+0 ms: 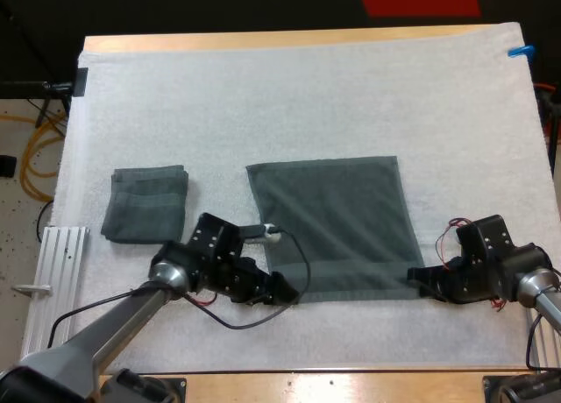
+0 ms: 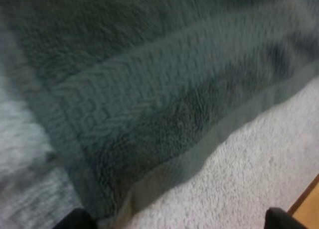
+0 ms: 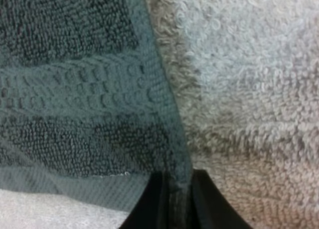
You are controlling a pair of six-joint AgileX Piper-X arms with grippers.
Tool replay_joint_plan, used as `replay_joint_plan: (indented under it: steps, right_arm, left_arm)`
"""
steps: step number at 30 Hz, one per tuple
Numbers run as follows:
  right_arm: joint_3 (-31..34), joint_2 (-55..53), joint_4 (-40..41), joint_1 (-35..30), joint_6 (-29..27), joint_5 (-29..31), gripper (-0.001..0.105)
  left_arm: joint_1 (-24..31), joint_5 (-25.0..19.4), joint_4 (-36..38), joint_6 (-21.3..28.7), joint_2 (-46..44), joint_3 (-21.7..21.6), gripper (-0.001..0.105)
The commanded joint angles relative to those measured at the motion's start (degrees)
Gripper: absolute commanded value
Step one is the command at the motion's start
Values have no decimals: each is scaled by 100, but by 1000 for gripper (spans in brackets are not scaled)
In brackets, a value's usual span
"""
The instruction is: Pick towel from pile fold and stack
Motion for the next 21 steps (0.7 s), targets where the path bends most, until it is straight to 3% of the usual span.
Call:
replay_joint_plan:
  steps: [1,5,14,17,18,21]
  right_arm:
    - [7,-47,92,15,-50,43,0]
    - [7,-47,92,15,-4,43,0]
    - [7,-47,92,15,-4,43,0]
    - [7,-47,92,15,-4,43,0]
    - [7,-47,92,15,-4,43,0]
    - [7,-47,92,15,-4,43,0]
  left_arm:
    - [-90,-81,-74,-88,50,1,66]
    - [-175,-536,-132,-203,225,1,66]
    - [-175,78,-479,-285,393,1,62]
    - [-175,103,-573,-307,463,1,61]
    - [-175,102,-576,-307,484,1,60]
    - [-175,55,-574,-307,582,1,40]
